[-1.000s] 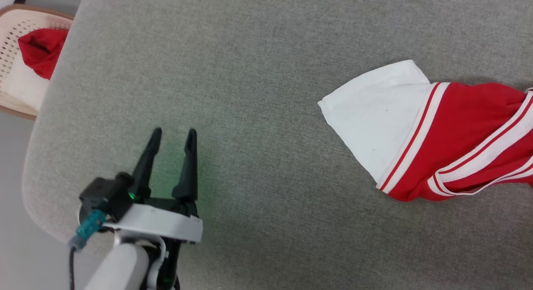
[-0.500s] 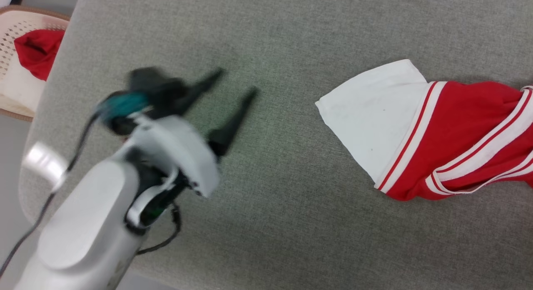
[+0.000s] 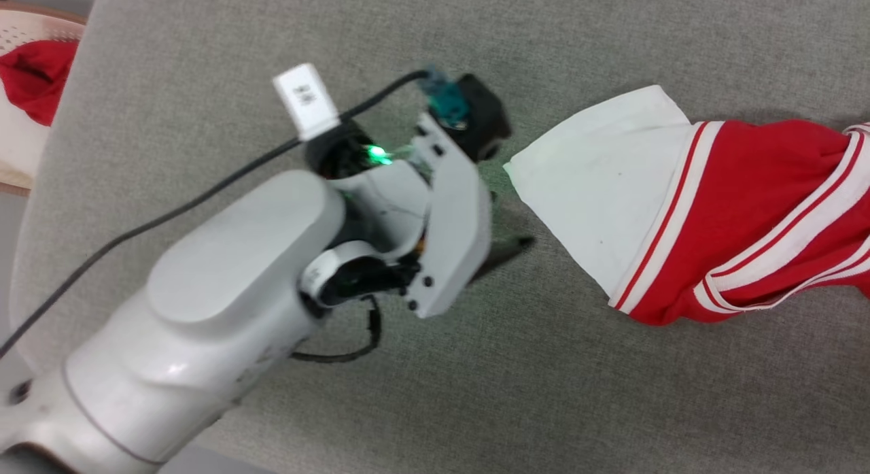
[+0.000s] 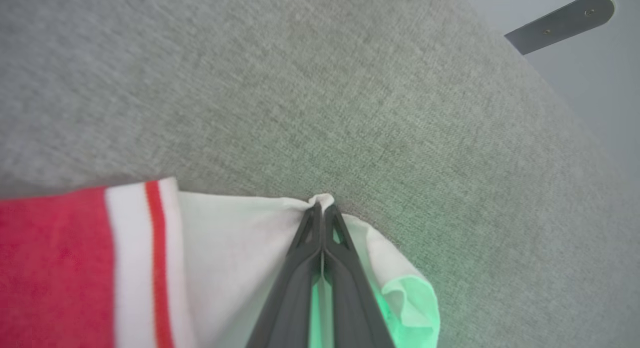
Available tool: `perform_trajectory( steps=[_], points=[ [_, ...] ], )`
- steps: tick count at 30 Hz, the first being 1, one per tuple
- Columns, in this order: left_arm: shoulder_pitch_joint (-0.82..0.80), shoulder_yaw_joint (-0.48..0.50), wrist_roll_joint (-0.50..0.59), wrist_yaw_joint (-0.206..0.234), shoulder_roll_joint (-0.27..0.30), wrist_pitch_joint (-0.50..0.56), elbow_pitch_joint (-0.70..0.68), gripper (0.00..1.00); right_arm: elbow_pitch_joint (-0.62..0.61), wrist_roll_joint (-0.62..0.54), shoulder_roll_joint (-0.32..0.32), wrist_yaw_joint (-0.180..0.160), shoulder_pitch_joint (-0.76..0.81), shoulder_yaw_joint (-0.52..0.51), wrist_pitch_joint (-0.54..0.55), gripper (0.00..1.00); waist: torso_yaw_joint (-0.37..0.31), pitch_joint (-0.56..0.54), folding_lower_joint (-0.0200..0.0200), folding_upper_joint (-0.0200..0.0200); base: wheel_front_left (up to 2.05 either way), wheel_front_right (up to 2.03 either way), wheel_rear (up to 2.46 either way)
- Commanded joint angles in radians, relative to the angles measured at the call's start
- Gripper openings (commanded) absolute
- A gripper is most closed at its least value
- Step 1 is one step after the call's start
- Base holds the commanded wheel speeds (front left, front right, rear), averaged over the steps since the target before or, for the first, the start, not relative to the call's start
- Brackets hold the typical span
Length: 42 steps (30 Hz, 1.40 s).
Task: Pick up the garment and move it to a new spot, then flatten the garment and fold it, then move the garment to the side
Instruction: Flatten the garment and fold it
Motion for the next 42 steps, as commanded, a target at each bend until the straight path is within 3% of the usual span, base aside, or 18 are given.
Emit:
perform_trajectory(
  steps=[1, 22, 23, 25, 32, 38, 42],
  points=[
    [-0.017, -0.017, -0.025, -0.002, -0.013, 0.003, 0.012, 1.0, 0.038, 0.0, 0.031, -0.001, 0.045, 0.038, 0.003, 0.0, -0.004, 0.004, -0.0001, -0.0001, 0.0, 0.0, 0.0],
    [-0.155, -0.273, -0.222, -0.002, -0.158, -0.074, 0.244, 1.0, 0.054, 0.022, 0.052, -0.001, 0.002, 0.085, -0.018, 0.0, -0.026, 0.037, -0.0001, -0.0001, 0.0, 0.0, 0.0],
    [-0.155, -0.278, -0.236, -0.002, -0.166, -0.078, 0.252, 0.63, 0.054, 0.023, 0.053, -0.001, 0.0, 0.086, -0.021, 0.0, -0.028, 0.038, -0.0001, -0.0001, 0.0, 0.0, 0.0],
    [-0.153, -0.286, -0.265, -0.003, -0.178, -0.086, 0.259, 0.0, 0.055, 0.022, 0.057, -0.001, -0.005, 0.089, -0.025, 0.0, -0.032, 0.039, -0.0001, -0.0001, 0.0, 0.0, 0.0],
    [-0.174, -0.288, -0.316, -0.001, -0.158, -0.141, 0.282, 0.0, 0.072, 0.038, 0.083, -0.001, -0.009, 0.081, -0.069, 0.0, -0.048, 0.015, -0.0001, -0.0001, 0.0, 0.0, 0.0],
    [-0.204, -0.222, -0.366, -0.001, -0.106, -0.252, 0.284, 0.0, 0.083, 0.107, 0.112, 0.002, -0.03, 0.016, -0.155, 0.0, -0.074, -0.048, -0.0001, -0.0001, 0.0, 0.0, 0.0],
    [-0.231, -0.16, -0.402, -0.001, -0.059, -0.315, 0.284, 0.0, 0.083, 0.127, 0.088, -0.001, -0.047, -0.015, -0.192, 0.0, -0.098, -0.096, -0.0001, -0.0001, 0.0, 0.0, 0.0]
  ],
)
